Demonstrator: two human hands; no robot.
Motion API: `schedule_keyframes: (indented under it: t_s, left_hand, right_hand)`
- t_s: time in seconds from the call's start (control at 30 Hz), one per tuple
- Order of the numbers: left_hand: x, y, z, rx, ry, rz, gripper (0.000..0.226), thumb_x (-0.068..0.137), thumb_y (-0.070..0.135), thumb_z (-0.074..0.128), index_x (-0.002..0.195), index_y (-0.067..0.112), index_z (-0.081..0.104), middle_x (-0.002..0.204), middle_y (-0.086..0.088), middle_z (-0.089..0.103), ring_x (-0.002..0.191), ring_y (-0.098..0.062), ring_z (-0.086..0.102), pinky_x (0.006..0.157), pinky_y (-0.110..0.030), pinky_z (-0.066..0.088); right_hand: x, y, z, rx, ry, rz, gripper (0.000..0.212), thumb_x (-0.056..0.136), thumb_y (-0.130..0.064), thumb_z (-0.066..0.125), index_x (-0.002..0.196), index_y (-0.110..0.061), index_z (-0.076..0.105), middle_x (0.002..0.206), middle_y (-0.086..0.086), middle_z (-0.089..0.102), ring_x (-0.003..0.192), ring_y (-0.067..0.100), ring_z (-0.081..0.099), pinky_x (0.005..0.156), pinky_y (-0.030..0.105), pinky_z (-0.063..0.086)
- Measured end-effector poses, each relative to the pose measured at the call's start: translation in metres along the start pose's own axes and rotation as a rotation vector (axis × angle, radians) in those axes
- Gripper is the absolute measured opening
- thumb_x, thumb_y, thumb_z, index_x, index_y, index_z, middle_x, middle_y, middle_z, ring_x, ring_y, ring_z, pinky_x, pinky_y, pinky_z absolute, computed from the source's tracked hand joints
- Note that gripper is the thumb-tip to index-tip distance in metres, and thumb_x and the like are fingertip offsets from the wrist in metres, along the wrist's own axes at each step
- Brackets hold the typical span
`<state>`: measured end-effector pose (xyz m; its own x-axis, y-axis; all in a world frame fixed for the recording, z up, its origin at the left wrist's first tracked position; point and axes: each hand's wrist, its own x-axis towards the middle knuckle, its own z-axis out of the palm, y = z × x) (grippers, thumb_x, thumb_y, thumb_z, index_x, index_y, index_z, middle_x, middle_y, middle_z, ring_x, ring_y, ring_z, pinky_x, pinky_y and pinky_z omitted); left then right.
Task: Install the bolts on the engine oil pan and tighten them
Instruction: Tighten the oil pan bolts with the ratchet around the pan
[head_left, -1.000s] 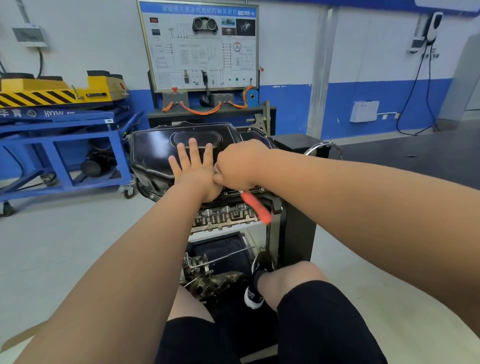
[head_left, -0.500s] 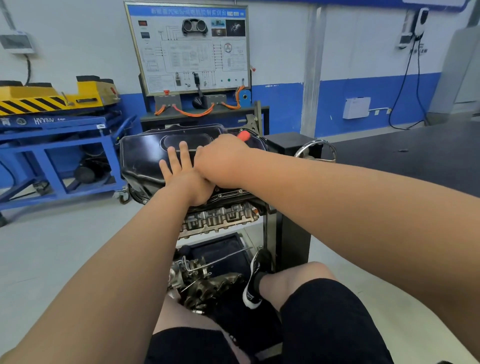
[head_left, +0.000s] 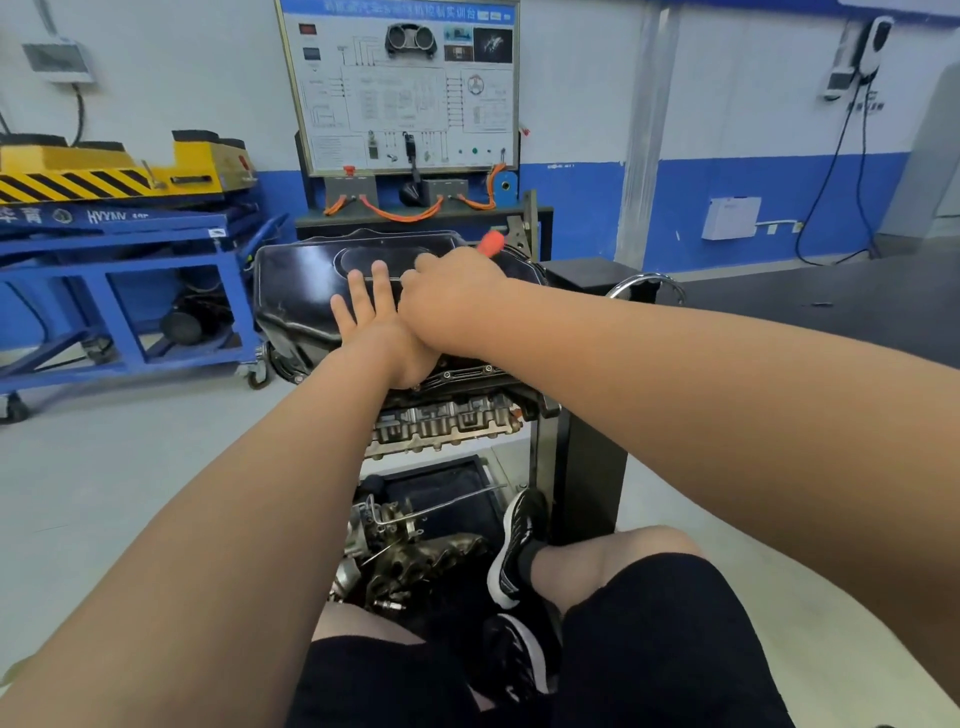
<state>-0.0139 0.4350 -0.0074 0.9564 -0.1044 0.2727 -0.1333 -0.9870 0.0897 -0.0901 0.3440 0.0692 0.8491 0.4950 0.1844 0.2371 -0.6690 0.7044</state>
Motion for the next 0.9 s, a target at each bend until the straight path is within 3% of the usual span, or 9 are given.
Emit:
schedule_keyframes:
  t_s: [0.1,0.2,0.27,0.33,0.47,0.57,0.7,0.8,0.9]
  left_hand:
    - [0.000,-0.001,0.000,0.020,-0.002,0.005,0.089,0.089,0.046,0.041,0.147,0.025,-0.023,0.153,-0.007,-0.034,0.139,-0.033,-0.032,0.111,-0.052,-0.018]
    - [-0.003,0.000,-0.001,0.040,-0.002,0.003,0.092,0.088,0.046,0.045,0.148,0.029,-0.022,0.153,-0.008,-0.034,0.139,-0.034,-0.031,0.111,-0.053,-0.017]
    - [-0.005,0.003,-0.002,0.027,-0.001,0.010,0.086,0.090,0.045,0.040,0.148,0.029,-0.021,0.153,-0.010,-0.033,0.139,-0.035,-0.031,0.110,-0.053,-0.018]
    - [-0.006,0.004,-0.002,0.020,0.002,0.007,0.083,0.091,0.040,0.038,0.149,0.028,-0.020,0.153,-0.010,-0.033,0.139,-0.036,-0.032,0.110,-0.054,-0.018]
    - [-0.005,0.002,-0.001,0.050,0.009,0.011,0.084,0.092,0.045,0.038,0.148,0.028,-0.022,0.153,-0.010,-0.034,0.139,-0.035,-0.032,0.111,-0.053,-0.018]
    - [-0.002,0.001,0.001,0.036,0.010,0.008,0.083,0.092,0.052,0.034,0.147,0.027,-0.023,0.153,-0.009,-0.033,0.139,-0.035,-0.031,0.111,-0.053,-0.018]
    - [0.000,-0.001,0.004,0.023,0.029,0.018,0.084,0.090,0.056,0.032,0.147,0.028,-0.023,0.155,-0.007,-0.030,0.140,-0.033,-0.030,0.111,-0.052,-0.018]
    - [-0.002,-0.002,0.002,0.032,0.018,0.023,0.086,0.089,0.055,0.036,0.147,0.028,-0.023,0.154,-0.008,-0.032,0.139,-0.034,-0.031,0.111,-0.053,-0.017]
    - [-0.006,-0.001,0.000,0.060,0.023,0.042,0.092,0.086,0.041,0.046,0.148,0.028,-0.021,0.153,-0.012,-0.032,0.139,-0.037,-0.031,0.111,-0.055,-0.016]
  right_hand:
    - [0.000,-0.006,0.000,0.039,-0.043,0.026,0.056,0.094,-0.020,0.056,0.143,-0.002,0.034,0.134,0.014,0.051,0.120,0.029,0.050,0.070,0.033,0.040]
    - [-0.010,0.000,0.000,0.232,-0.072,0.049,0.056,0.097,-0.021,0.049,0.146,-0.001,0.028,0.131,0.014,0.055,0.111,0.027,0.055,0.082,0.035,0.043]
    - [-0.013,0.005,0.000,0.368,-0.131,0.059,0.050,0.102,-0.027,0.039,0.142,0.002,0.033,0.105,0.013,0.066,0.078,0.022,0.061,0.074,0.030,0.043]
    - [-0.012,0.004,0.003,0.454,-0.152,0.073,0.055,0.103,-0.036,0.031,0.144,0.001,0.029,0.084,0.013,0.067,0.065,0.022,0.064,0.073,0.032,0.049]
    - [-0.005,0.004,0.006,0.271,-0.174,-0.024,0.056,0.102,-0.034,0.036,0.142,0.005,0.030,0.106,0.019,0.064,0.096,0.030,0.062,0.085,0.038,0.043]
    - [-0.008,0.009,-0.001,0.159,-0.098,0.009,0.043,0.095,-0.016,0.052,0.135,-0.003,0.045,0.129,0.015,0.054,0.117,0.031,0.052,0.078,0.038,0.039]
    - [-0.005,0.001,-0.006,0.009,-0.044,-0.087,0.040,0.094,-0.010,0.049,0.133,0.000,0.045,0.125,0.015,0.056,0.114,0.032,0.051,0.086,0.044,0.038]
    - [-0.010,0.005,-0.005,0.152,-0.074,-0.009,0.041,0.097,-0.022,0.048,0.133,-0.003,0.047,0.127,0.013,0.057,0.096,0.025,0.052,0.074,0.037,0.037]
    - [-0.013,0.003,-0.001,0.430,-0.233,0.053,0.057,0.103,-0.033,0.032,0.146,0.004,0.024,0.136,0.019,0.051,0.105,0.024,0.056,0.085,0.034,0.038]
